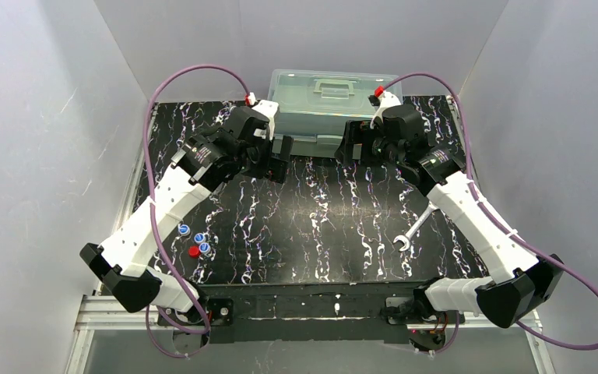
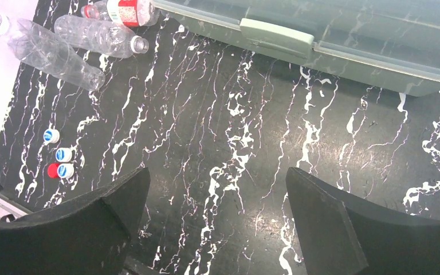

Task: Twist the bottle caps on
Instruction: Pick up the plastic bottle at the center of the board.

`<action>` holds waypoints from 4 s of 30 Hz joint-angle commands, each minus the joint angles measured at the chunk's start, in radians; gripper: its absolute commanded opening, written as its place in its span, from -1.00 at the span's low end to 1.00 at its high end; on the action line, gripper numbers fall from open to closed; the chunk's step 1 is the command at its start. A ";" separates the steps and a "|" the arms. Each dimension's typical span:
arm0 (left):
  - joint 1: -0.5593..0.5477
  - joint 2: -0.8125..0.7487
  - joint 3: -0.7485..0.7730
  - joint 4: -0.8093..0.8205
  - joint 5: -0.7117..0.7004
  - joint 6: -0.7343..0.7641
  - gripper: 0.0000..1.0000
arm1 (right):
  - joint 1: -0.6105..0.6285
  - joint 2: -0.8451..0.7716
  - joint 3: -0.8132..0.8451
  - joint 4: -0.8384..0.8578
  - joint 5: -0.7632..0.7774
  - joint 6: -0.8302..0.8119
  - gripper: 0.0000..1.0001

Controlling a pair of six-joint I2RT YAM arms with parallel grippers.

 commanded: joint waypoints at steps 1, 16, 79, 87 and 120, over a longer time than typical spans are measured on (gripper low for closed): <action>-0.004 -0.007 0.062 -0.025 -0.060 -0.009 0.97 | 0.002 -0.001 0.018 0.023 -0.002 -0.009 0.97; 0.012 -0.011 0.210 -0.182 -0.395 -0.042 0.97 | 0.002 0.023 0.034 0.026 -0.014 -0.023 0.97; 0.598 0.344 0.081 -0.046 -0.140 -0.085 -0.64 | 0.002 0.052 -0.020 0.083 -0.159 -0.063 0.97; 0.574 0.255 0.062 -0.144 -0.028 -0.012 -0.90 | 0.066 0.057 -0.044 0.187 -0.201 -0.070 0.97; 0.270 0.115 0.149 -0.208 0.626 0.061 -1.00 | 0.402 0.221 -0.159 0.601 -0.280 -0.215 0.96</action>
